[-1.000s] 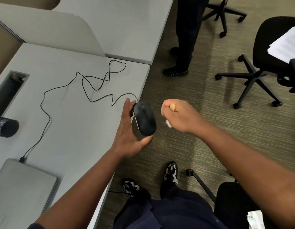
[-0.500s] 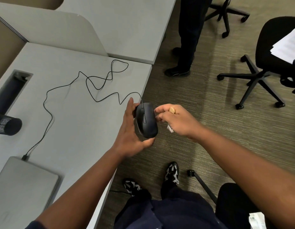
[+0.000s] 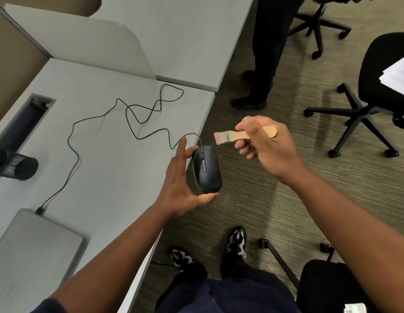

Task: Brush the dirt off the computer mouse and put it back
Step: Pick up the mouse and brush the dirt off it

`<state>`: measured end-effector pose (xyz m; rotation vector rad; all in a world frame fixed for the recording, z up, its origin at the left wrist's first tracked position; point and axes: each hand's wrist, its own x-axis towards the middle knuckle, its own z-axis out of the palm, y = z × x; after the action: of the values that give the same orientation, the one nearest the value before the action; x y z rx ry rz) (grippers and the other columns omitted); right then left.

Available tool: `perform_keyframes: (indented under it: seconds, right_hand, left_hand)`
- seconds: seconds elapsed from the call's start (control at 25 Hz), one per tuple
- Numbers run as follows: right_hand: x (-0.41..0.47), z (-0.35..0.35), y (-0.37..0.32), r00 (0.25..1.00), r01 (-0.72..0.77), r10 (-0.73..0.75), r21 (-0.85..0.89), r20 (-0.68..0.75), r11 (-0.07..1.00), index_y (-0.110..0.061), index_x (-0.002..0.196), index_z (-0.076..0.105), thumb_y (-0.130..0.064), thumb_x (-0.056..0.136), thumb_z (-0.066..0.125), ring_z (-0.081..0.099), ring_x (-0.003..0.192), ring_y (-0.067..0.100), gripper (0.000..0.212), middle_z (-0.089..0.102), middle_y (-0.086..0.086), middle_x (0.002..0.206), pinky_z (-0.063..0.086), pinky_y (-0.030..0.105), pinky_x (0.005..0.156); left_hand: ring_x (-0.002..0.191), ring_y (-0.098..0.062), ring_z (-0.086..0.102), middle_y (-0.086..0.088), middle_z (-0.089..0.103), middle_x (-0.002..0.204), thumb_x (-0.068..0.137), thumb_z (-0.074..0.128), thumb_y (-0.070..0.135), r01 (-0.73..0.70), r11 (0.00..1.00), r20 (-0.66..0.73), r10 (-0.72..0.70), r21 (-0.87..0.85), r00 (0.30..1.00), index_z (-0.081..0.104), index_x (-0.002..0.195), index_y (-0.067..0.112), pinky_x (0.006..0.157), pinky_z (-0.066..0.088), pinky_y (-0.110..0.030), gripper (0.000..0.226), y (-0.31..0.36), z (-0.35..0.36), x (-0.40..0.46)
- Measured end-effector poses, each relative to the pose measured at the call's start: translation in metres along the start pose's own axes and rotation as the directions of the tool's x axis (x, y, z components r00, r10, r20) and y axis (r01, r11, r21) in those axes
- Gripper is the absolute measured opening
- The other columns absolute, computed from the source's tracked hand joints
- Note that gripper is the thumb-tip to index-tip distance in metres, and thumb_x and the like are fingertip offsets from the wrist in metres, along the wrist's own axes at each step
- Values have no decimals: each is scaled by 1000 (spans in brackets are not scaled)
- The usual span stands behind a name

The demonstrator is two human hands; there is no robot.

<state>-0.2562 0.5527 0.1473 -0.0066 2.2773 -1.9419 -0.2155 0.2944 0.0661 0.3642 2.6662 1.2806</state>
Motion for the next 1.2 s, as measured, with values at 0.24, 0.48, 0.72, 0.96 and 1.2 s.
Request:
perform_keyframes:
  seconds: [0.24,0.48,0.72,0.96,1.2]
  right_hand:
    - [-8,-3,2,972,79,-51,-115,228,990,-27,102,81,-27,93,78,67,75,39,9,76,10,86,55,48,65]
    - [-8,-18,5,893,-61,112,-129,435,990,-15,92,83,-5,92,77,52,57,10,12,71,19,76,39,19,52]
    - [-5,-15,7,979,-17,19,-12,204,1000,-21,99,81,-13,95,76,57,66,24,10,72,21,85,45,29,56]
    - [-2,-3,12,983,-42,31,55,179,998,-20,98,81,-12,93,79,61,81,34,10,71,33,96,47,48,73]
    - [2,-29,8,872,-84,171,-204,459,975,-25,91,83,-26,79,76,52,62,15,14,70,24,83,40,26,53]
  left_hand:
    - [147,1,42,37,39,153,62,99,50,52,990,-72,-62,-132,995,-12,168,42,117,30,-8,154,1,1,1]
    - [147,4,42,42,37,152,59,100,53,91,980,-120,-113,-176,986,-9,167,48,116,33,-22,154,-4,0,-2]
    - [147,-2,45,18,46,160,59,102,49,96,975,-128,-124,-203,984,-5,167,49,122,34,-32,153,-4,-2,-1]
    - [149,-5,46,11,47,163,58,102,54,103,961,-130,-140,-256,982,-2,166,54,124,37,-40,150,0,-1,0]
    - [148,-2,45,14,44,164,59,104,45,131,958,-104,-162,-255,981,-1,165,57,125,37,-45,149,-5,-1,-8]
